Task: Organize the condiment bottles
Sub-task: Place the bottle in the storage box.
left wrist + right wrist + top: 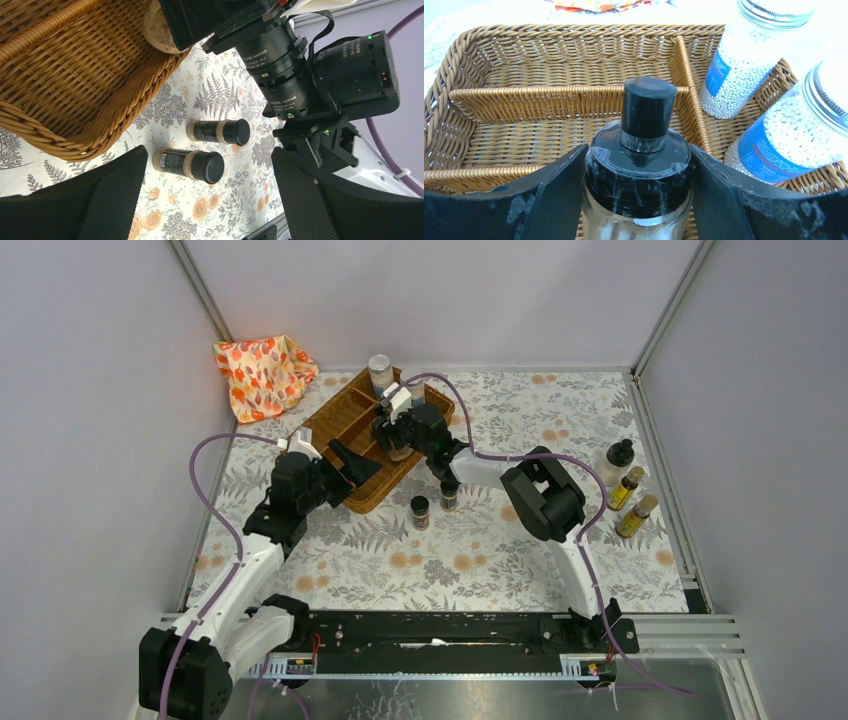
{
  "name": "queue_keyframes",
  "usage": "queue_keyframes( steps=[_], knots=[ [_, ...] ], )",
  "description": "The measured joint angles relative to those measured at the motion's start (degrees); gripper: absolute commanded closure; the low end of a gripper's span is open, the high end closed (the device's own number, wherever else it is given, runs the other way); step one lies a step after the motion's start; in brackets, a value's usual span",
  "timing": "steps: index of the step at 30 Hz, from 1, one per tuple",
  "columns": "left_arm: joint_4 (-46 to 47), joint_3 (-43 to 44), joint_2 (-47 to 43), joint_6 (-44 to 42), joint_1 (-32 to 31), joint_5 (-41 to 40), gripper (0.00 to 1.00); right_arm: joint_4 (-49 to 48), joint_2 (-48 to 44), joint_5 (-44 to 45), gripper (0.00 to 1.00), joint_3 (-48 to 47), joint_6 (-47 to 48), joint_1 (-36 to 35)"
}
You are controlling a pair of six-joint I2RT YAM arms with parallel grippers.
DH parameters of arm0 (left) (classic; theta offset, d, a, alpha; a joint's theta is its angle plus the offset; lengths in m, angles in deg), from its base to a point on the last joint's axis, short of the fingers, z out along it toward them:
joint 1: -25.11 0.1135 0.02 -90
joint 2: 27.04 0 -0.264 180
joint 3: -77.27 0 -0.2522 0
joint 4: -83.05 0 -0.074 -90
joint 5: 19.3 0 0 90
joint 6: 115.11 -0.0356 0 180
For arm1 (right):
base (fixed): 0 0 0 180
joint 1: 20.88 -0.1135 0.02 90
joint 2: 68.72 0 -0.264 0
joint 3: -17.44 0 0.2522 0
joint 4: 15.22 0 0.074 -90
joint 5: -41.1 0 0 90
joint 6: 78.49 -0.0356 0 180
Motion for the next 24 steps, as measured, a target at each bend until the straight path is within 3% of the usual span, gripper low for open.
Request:
queue_keyframes(
  steps=[14, 24],
  knots=[
    [0.9, 0.1, 1.9, -0.6, 0.0, 0.0, 0.03, 4.3, 4.6, 0.0, 1.00, -9.6, -0.2, 0.0],
    [2.2, 0.1, 2.3, -0.7, 0.0, 0.0, 0.03, 0.3, 6.4, 0.0, 1.00, -9.0, -2.0, 0.3]
  ],
)
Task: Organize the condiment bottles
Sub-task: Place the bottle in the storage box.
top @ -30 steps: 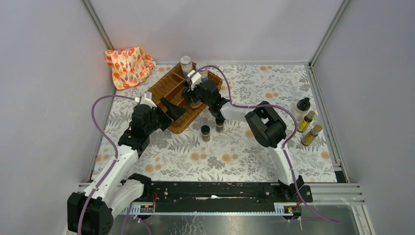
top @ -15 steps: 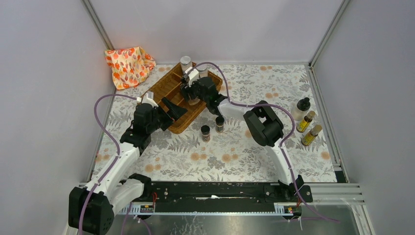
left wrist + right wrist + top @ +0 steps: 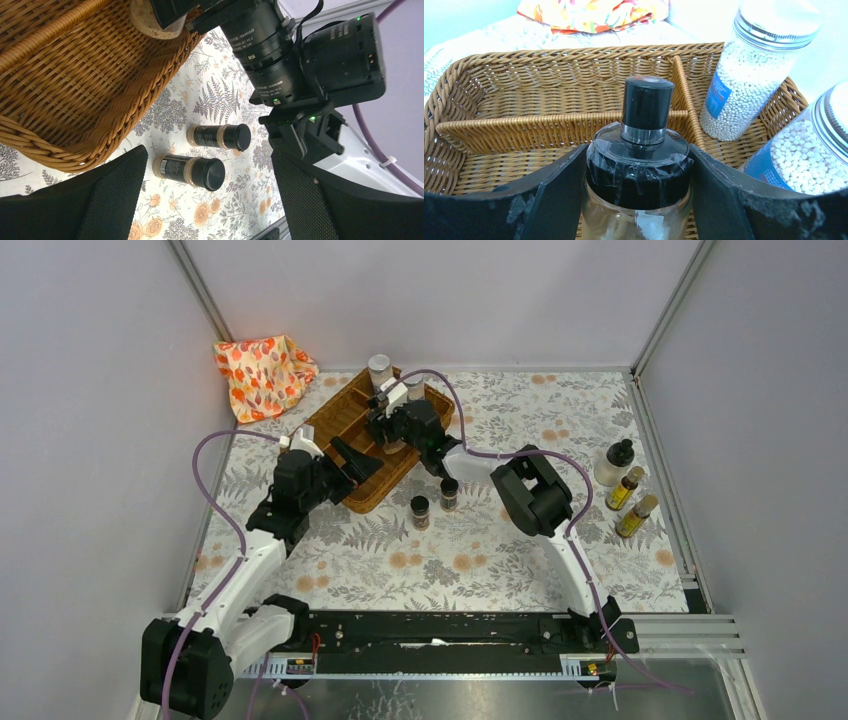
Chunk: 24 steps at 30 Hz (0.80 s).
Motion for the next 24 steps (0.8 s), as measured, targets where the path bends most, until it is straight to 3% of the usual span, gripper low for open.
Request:
queue_keyframes(
  steps=[24],
  knots=[
    [7.2, -4.2, 1.8, 0.1, -1.4, 1.1, 0.03, -21.2, -0.2, 3.5, 1.00, 14.4, -2.8, 0.3]
  ],
)
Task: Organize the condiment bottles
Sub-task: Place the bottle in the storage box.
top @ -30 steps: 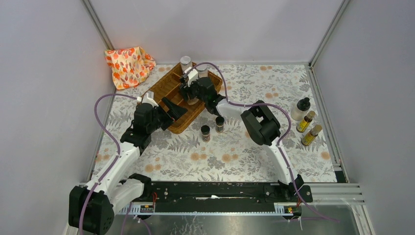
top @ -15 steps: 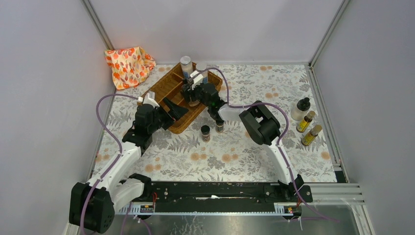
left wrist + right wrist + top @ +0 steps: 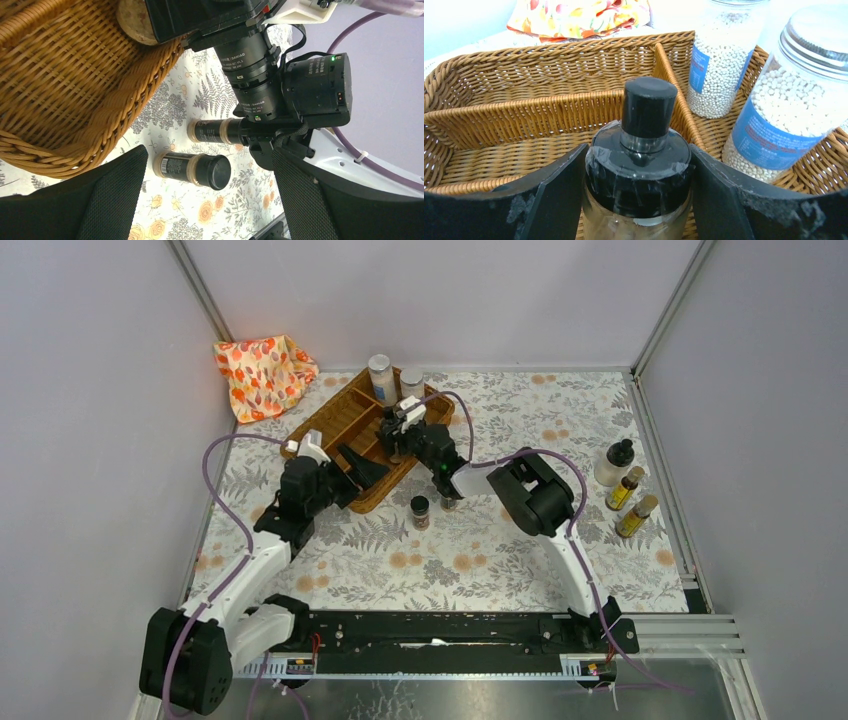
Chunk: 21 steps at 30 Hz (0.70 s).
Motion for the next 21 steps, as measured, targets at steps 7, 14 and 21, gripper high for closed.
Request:
queue_keyframes(
  steps=[7, 14, 21],
  knots=[
    [0.0, 0.0, -0.1, 0.5, -3.1, -1.8, 0.03, -0.6, -3.2, 0.9, 0.40, 4.7, -0.7, 0.0],
    [-3.2, 4.0, -0.2, 1.3, -5.6, -4.0, 0.03, 6.7, -7.3, 2.0, 0.10, 5.5, -0.4, 0.0],
    [-5.8, 9.3, -0.4, 1.7, -6.4, -5.3, 0.03, 14.4, -9.8, 2.6, 0.06, -0.1, 1.3, 0.0]
  ],
)
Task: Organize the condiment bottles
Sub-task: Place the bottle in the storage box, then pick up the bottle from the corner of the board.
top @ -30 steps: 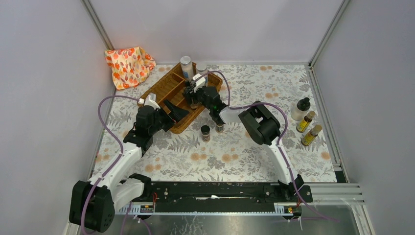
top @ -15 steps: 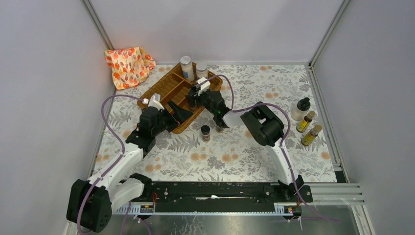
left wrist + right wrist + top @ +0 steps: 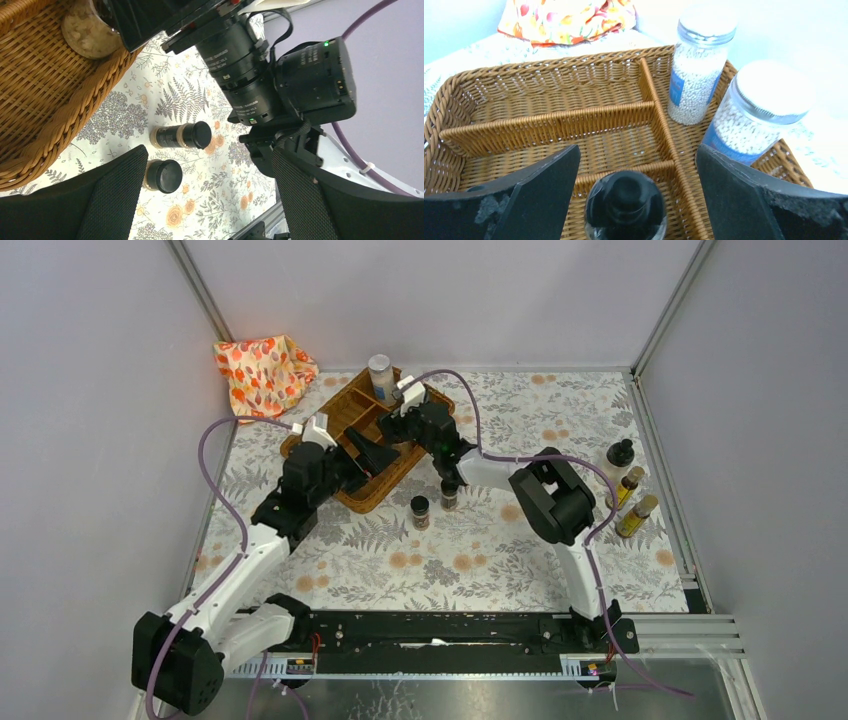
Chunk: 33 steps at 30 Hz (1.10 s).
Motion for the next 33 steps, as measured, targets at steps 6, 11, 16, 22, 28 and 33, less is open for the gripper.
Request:
queue_keyframes(
  steps=[6, 11, 16, 22, 28, 33],
  knots=[
    [-4.3, 3.9, 0.1, 0.2, -0.3, -0.8, 0.03, 5.8, -3.2, 2.7, 0.02, -2.7, 1.4, 0.0],
    [-7.4, 10.4, 0.3, -0.5, -0.4, -1.1, 0.02, 14.0, -8.2, 10.1, 0.00, -5.3, 3.0, 0.0],
    [-8.0, 14.8, 0.6, -2.2, -0.5, -0.8, 0.02, 24.2, -16.1, 19.6, 0.00, -7.7, 4.1, 0.9],
    [-7.6, 18.6, 5.9, -5.6, -2.5, 1.2, 0.01, 35.9, -27.7, 31.8, 0.00, -8.2, 4.7, 5.1],
    [-7.5, 26.3, 18.4, -10.5, -10.6, 3.7, 0.01, 48.3, -39.2, 40.5, 0.00, -5.6, 0.3, 15.5],
    [-8.1, 39.4, 32.2, -15.9, -17.7, 5.7, 0.01, 54.7, -46.8, 42.8, 0.00, -0.2, -3.5, 24.3]
  ],
)
